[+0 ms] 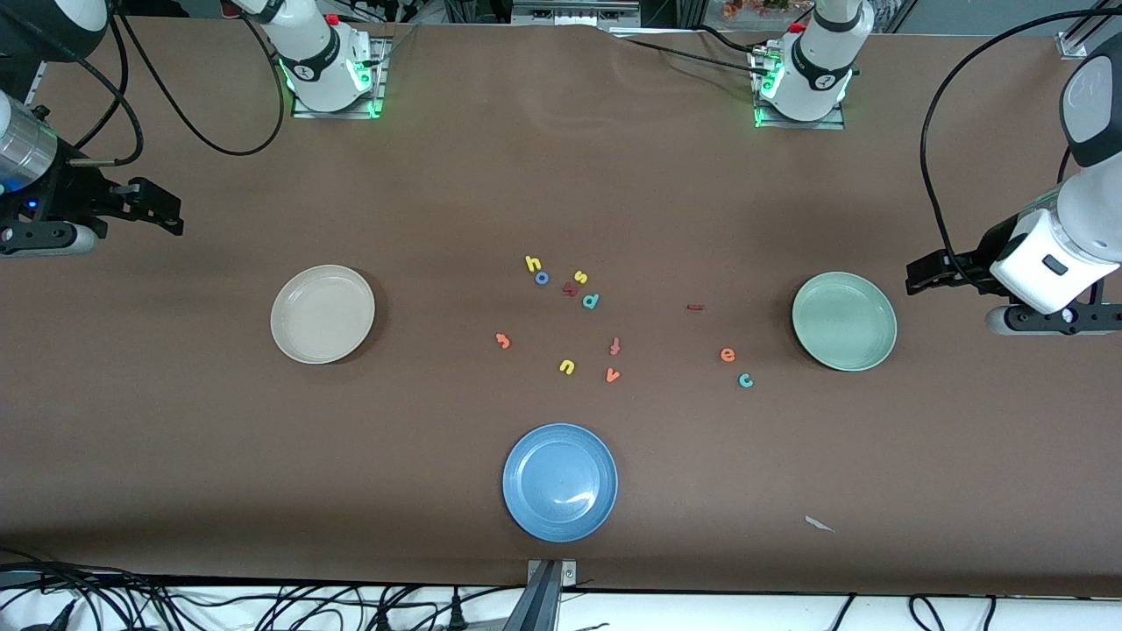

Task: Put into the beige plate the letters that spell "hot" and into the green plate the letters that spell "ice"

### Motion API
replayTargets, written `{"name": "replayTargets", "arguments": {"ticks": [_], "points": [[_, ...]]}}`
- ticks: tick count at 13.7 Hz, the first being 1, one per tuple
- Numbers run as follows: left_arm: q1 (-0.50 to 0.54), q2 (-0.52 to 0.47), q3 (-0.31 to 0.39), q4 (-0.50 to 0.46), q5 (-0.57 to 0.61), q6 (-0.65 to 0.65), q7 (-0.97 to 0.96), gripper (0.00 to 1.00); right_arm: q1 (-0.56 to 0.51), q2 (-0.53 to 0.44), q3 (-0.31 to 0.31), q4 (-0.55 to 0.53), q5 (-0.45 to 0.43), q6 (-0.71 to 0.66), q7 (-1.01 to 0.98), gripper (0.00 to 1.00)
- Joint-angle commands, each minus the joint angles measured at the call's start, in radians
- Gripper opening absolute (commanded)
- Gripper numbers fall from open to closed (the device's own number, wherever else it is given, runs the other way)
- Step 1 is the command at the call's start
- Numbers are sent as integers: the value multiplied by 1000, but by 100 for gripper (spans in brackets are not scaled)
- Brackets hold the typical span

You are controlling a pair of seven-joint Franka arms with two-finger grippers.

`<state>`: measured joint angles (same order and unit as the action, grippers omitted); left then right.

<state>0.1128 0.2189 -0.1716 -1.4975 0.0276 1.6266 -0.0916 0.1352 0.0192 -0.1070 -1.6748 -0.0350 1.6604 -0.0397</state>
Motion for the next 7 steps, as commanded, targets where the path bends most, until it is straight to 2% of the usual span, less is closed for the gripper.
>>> {"name": "replayTargets", "arguments": {"ticks": [1,7], "points": [[-2,-7,3,-10,-6,12,15,99,-6,-1,1,4,7,-7,-14,100],[-2,-7,3,-10,-6,12,15,99,-6,-1,-7,4,7,-7,-25,100]]}}
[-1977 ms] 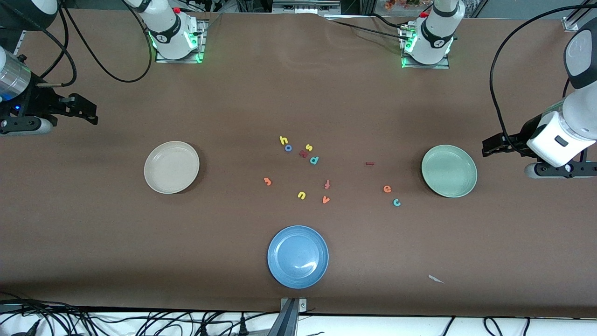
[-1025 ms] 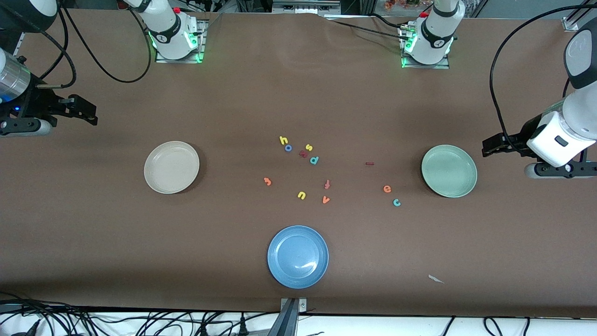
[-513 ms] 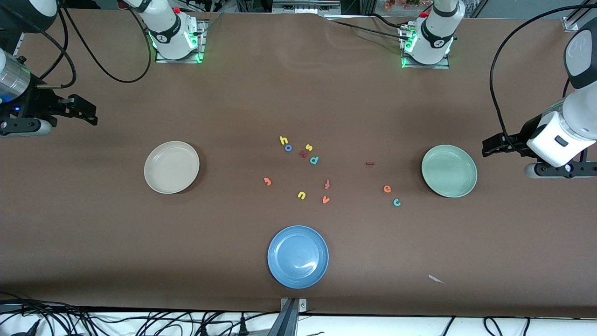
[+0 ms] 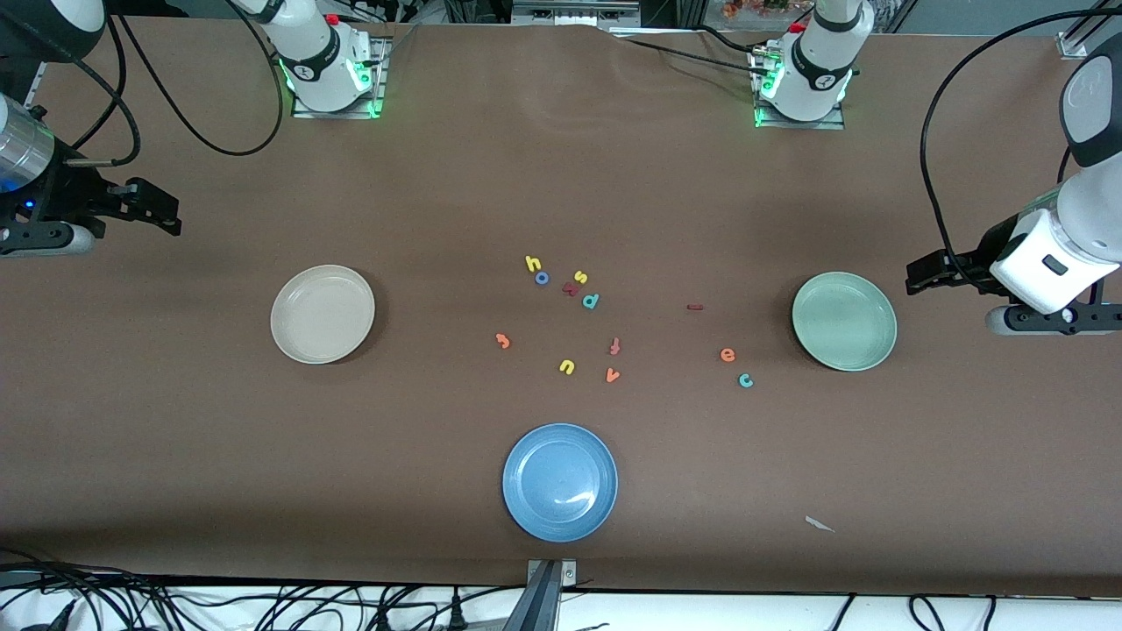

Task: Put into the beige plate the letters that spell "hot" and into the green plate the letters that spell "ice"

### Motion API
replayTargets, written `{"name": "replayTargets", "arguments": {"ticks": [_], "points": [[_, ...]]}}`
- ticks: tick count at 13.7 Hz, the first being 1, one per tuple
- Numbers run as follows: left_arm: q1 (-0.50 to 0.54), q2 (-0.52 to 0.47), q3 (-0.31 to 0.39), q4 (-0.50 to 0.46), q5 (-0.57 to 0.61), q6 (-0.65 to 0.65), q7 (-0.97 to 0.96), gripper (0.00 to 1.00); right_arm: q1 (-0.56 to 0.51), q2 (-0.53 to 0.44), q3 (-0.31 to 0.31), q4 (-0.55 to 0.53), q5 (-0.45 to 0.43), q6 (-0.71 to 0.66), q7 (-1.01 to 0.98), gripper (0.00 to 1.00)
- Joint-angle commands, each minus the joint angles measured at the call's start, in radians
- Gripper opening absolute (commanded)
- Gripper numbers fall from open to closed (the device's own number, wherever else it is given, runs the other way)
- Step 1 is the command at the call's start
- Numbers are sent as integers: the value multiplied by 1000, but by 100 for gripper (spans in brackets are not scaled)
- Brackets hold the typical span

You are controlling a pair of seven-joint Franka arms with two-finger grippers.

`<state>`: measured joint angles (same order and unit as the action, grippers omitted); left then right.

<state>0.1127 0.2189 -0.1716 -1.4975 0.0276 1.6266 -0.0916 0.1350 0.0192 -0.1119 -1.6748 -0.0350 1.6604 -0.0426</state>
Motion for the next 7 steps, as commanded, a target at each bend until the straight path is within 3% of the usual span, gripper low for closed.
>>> {"name": "replayTargets", "arguments": {"ticks": [1,7], "points": [[-2,-7,3,-10,-6,12,16,99,-8,-1,-2,4,9,-7,-22,100],[-1,-7,3,-10,-6,12,16,99,-6,-1,-2,-2,10,-7,-23,100]]}}
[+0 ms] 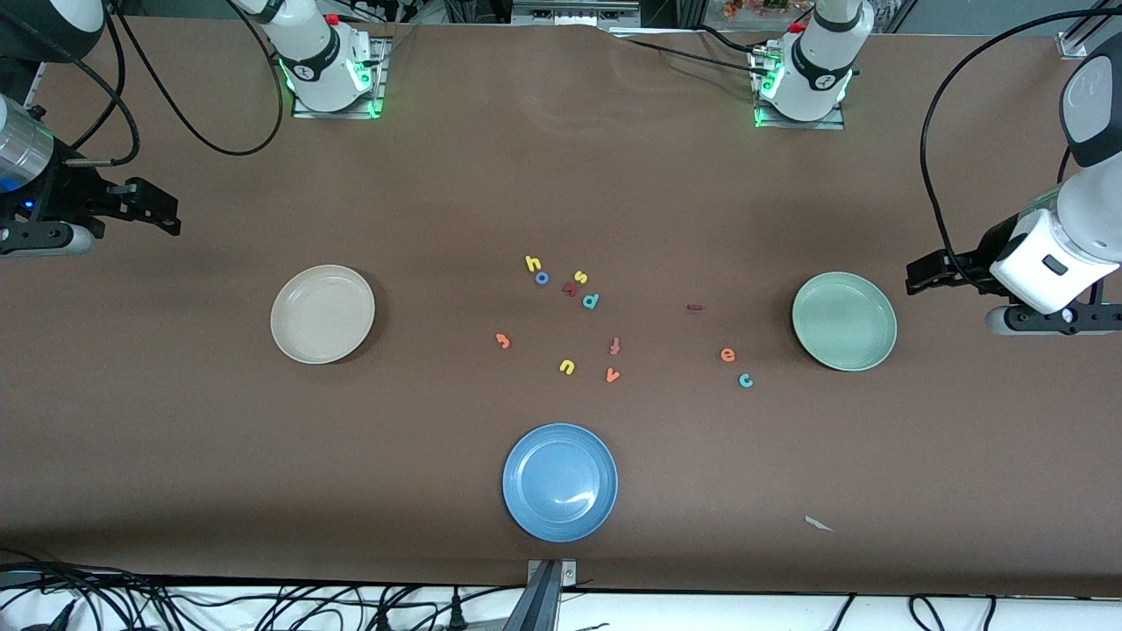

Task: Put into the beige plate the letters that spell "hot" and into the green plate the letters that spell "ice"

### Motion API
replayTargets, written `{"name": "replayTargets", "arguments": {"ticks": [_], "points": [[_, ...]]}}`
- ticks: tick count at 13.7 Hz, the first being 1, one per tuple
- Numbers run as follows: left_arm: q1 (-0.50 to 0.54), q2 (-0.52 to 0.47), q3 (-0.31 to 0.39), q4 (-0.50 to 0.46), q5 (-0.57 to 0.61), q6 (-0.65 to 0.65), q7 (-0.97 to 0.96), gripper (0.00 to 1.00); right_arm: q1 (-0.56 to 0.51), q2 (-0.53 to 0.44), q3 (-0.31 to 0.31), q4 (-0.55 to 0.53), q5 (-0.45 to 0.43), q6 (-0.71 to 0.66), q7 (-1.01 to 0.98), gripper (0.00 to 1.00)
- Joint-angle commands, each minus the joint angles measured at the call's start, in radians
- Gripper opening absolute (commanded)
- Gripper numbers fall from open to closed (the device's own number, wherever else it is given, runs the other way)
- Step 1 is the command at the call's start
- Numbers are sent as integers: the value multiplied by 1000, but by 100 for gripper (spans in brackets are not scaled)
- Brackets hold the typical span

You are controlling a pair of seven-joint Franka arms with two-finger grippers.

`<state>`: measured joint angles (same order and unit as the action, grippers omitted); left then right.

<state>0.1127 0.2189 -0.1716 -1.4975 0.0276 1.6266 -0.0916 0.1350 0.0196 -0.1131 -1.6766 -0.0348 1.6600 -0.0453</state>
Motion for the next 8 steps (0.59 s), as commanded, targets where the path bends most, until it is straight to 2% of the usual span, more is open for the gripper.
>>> {"name": "replayTargets", "arguments": {"ticks": [1,8], "points": [[-1,-7,3,-10,-6,12,16,99,-6,-1,-3,0,10,-6,-22,100],[-2,-7,3,-9,-6,10,15,99,-6,-1,-7,0,24,-6,-33,100]]}}
